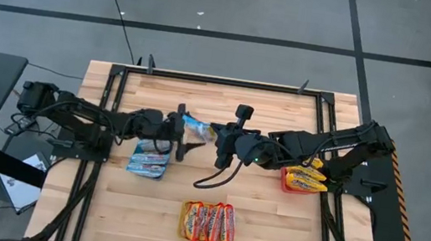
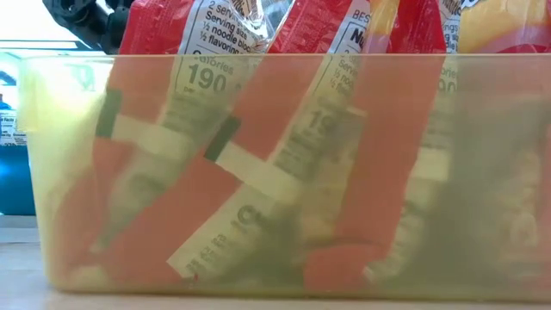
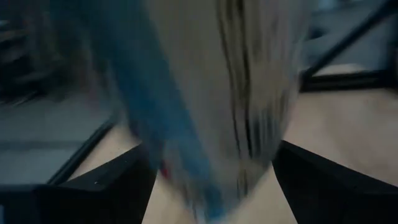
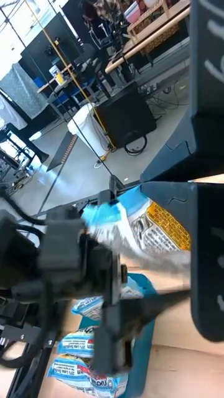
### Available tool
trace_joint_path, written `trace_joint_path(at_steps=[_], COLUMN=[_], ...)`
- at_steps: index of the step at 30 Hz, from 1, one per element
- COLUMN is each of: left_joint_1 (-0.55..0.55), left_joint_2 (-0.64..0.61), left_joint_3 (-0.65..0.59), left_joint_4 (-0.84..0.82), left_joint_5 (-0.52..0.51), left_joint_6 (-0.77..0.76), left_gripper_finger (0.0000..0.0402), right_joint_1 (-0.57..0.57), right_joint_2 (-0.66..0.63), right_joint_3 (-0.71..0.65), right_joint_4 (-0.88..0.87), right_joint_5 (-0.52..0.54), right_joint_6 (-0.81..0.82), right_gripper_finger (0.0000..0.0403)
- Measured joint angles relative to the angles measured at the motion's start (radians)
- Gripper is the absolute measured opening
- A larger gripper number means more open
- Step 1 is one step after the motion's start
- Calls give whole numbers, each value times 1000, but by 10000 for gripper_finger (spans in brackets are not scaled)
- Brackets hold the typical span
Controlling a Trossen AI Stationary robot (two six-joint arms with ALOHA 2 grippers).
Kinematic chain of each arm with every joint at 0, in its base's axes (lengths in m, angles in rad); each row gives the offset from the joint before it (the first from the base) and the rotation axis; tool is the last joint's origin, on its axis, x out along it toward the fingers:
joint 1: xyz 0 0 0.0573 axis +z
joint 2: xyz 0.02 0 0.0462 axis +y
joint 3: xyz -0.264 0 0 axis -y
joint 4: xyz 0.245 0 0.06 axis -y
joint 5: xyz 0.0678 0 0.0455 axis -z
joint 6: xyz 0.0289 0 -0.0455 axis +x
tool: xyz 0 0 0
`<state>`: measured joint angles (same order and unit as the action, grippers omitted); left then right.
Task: Sort Maruchan noodles
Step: Put the blue noodle pack into the blue bin
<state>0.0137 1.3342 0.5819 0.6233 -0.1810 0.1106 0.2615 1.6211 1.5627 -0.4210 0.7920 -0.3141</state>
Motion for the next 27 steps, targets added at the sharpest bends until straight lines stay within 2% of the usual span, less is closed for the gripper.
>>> trace_joint_path(at_steps=[3,7,10,12,16,18,22,24,27], left_joint_1=[2,3,2,-7,-35,-45,-60,-55,-34], left_joint_2=[0,0,-4,-9,-44,-71,-111,-123,-130], left_joint_3=[0,0,0,16,125,202,358,434,506], left_joint_4=[75,125,118,49,-350,-574,-1111,-1403,-1694], left_joint_5=[91,93,78,36,-133,-175,-181,-185,-268], left_joint_6=[36,77,77,69,92,88,39,-44,-166], left_gripper_finger=[313,305,272,230,124,81,77,77,77], right_joint_1=[0,0,0,0,-14,-24,-44,-51,-73], right_joint_2=[0,0,0,0,0,0,0,0,1], right_joint_3=[0,0,0,0,1,1,2,2,2], right_joint_4=[0,0,0,1,0,1,-21,-62,-124], right_joint_5=[-5,-7,3,24,30,28,20,6,-95], right_joint_6=[0,5,15,32,36,38,35,55,101], right_gripper_finger=[5,6,11,21,63,92,146,165,178])
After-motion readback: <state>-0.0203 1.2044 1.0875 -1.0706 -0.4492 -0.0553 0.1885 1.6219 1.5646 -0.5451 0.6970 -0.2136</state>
